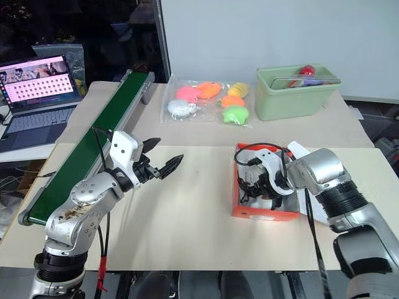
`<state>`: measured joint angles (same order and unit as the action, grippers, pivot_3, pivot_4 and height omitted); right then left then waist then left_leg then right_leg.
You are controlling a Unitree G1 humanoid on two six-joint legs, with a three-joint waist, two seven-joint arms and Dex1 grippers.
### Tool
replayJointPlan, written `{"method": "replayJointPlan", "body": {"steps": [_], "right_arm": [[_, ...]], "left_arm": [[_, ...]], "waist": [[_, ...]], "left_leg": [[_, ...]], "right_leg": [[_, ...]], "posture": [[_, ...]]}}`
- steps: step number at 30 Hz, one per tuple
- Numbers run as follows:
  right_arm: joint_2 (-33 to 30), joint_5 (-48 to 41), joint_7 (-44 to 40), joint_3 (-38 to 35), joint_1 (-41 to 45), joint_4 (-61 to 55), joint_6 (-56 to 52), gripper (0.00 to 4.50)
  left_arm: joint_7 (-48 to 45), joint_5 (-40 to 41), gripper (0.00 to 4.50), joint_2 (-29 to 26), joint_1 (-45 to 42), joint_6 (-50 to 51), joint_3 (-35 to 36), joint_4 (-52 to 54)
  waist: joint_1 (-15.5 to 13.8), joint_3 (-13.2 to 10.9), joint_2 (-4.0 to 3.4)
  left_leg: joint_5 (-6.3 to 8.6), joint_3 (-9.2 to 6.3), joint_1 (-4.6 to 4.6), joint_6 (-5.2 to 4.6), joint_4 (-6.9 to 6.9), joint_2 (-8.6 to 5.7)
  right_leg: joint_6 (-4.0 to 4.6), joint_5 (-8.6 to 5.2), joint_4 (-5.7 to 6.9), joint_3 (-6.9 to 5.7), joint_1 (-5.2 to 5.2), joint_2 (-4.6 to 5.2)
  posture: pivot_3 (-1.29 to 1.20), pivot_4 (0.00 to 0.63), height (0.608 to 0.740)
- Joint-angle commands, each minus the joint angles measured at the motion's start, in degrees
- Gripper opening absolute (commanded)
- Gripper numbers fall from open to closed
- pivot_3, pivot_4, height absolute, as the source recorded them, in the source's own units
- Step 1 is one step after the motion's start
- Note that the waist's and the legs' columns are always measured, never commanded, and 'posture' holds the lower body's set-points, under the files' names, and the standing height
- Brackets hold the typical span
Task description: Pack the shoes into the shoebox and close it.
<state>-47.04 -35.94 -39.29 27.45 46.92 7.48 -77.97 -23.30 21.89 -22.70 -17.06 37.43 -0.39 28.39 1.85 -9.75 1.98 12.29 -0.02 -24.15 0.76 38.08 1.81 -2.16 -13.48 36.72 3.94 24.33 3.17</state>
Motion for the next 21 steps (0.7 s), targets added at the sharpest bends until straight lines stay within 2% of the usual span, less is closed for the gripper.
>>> {"method": "replayJointPlan", "body": {"steps": [1, 6, 10, 18, 20, 21], "right_arm": [[3.1, -0.4, -5.7, 0.6, 4.9, 0.8, -1.6, 1.99], [8.1, 0.5, -10.7, 0.7, 10.4, 6.9, -1.9, 1.99], [8.4, 1.9, -16.4, 5.2, 11.7, 7.2, -1.7, 1.99], [10.0, 4.9, -16.9, 5.4, 12.1, 11.2, -4.2, 1.99], [10.8, 4.9, -16.1, 4.3, 11.7, 11.2, -5.6, 2.63], [11.2, 4.9, -15.7, 3.7, 11.6, 11.2, -6.1, 2.81]], "left_arm": [[0.4, 0.7, 4.47, 0.7, -0.5, -0.3, 0.2, 2.5], [0.7, 0.9, 4.47, 1.0, -0.6, 0.1, 0.1, 2.7], [0.8, 1.2, 4.47, 1.1, -1.0, 0.5, 0.2, 2.7], [0.9, 1.7, 4.47, 1.1, -1.7, 0.8, 0.1, 2.5], [0.9, 1.8, 4.5, 1.1, -1.8, 0.9, 0.1, 2.5], [0.8, 1.8, 4.5, 1.1, -1.8, 0.9, 0.1, 2.5]], "waist": [[0.7, 0.0, 0.0], [0.8, 0.0, 0.0], [0.4, 0.0, 0.0], [0.2, 0.0, 0.0], [0.3, 0.0, 0.0], [0.4, 0.0, 0.0]], "left_leg": [[0.0, -0.01, 0.01, 0.0, 0.0, 0.01], [0.0, -0.01, 0.02, 0.0, 0.0, -0.01], [0.0, -0.05, -0.04, 0.0, 0.0, 0.0], [0.0, -0.05, -0.03, 0.0, 0.03, -0.06], [0.0, -0.05, -0.04, 0.0, 0.03, -0.06], [0.0, -0.05, -0.05, 0.0, 0.03, -0.06]], "right_leg": [[0.01, 0.01, 0.02, 0.0, -0.01, -0.01], [0.02, 0.01, 0.03, 0.02, -0.01, -0.01], [0.01, 0.01, 0.02, -0.02, 0.04, 0.0], [0.01, 0.01, 0.05, -0.04, 0.03, 0.06], [0.01, 0.01, 0.05, -0.04, 0.03, 0.06], [0.01, 0.01, 0.05, -0.04, 0.04, 0.06]], "posture": [[0.0, 0.15, 0.729], [0.0, 0.15, 0.729], [0.0, 0.15, 0.729], [0.0, 0.15, 0.729], [0.0, 0.15, 0.729], [0.0, 0.15, 0.729]]}}
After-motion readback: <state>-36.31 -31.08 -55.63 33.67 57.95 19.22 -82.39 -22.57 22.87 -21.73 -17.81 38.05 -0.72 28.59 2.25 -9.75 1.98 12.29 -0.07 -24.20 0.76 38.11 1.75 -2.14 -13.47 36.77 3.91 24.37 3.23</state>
